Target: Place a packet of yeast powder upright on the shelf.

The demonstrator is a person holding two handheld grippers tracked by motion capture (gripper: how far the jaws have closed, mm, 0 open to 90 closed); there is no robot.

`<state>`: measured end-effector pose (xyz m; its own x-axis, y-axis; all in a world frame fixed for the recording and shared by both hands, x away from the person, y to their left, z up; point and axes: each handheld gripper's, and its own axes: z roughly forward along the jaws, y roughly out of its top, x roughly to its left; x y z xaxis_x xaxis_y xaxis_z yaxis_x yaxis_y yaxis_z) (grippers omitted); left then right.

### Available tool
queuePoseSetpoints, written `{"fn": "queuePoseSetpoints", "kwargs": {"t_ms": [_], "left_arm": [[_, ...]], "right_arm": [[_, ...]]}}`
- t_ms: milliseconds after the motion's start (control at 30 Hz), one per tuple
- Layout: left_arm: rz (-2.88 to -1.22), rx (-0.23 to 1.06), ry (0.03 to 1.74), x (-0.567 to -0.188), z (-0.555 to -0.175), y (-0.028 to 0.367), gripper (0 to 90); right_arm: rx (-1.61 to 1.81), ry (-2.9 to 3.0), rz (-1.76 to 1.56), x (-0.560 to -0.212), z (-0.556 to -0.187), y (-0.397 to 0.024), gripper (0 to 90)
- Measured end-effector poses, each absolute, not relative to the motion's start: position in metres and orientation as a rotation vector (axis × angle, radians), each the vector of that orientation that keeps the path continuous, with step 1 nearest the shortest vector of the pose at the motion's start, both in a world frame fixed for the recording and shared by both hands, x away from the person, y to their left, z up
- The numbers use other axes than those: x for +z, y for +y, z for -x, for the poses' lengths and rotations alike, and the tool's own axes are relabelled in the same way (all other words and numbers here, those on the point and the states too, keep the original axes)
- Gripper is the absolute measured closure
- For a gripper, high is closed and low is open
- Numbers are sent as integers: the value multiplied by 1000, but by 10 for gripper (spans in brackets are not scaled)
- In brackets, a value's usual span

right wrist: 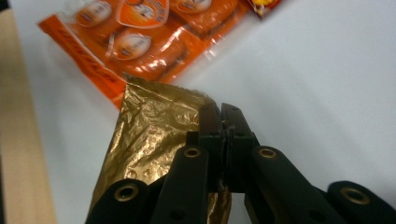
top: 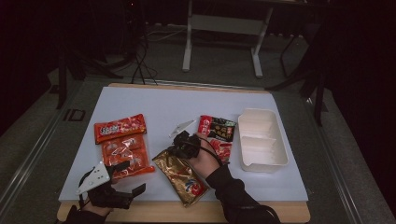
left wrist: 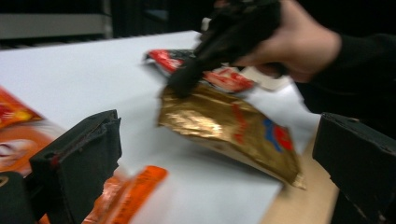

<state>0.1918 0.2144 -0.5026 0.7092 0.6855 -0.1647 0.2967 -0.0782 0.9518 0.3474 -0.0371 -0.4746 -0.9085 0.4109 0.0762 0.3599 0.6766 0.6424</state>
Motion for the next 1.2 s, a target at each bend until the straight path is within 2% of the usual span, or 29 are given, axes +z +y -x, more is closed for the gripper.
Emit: {"fn": "queuePoseSetpoints", "kwargs": {"t_ms": [367,800,1200], "left_arm": [[-1704,485,769,-509,-194,210,18],[-1703,469,785,-511,-197,209,18],[-1711,459,794,-512,-198,208,18]], "right_arm": [[1200,2784,-609,-447,-329,-56,886],[1372,2755,-547,-415,-306,-77,888],[1507,2705,-548,-387,-305,-97,888]]}}
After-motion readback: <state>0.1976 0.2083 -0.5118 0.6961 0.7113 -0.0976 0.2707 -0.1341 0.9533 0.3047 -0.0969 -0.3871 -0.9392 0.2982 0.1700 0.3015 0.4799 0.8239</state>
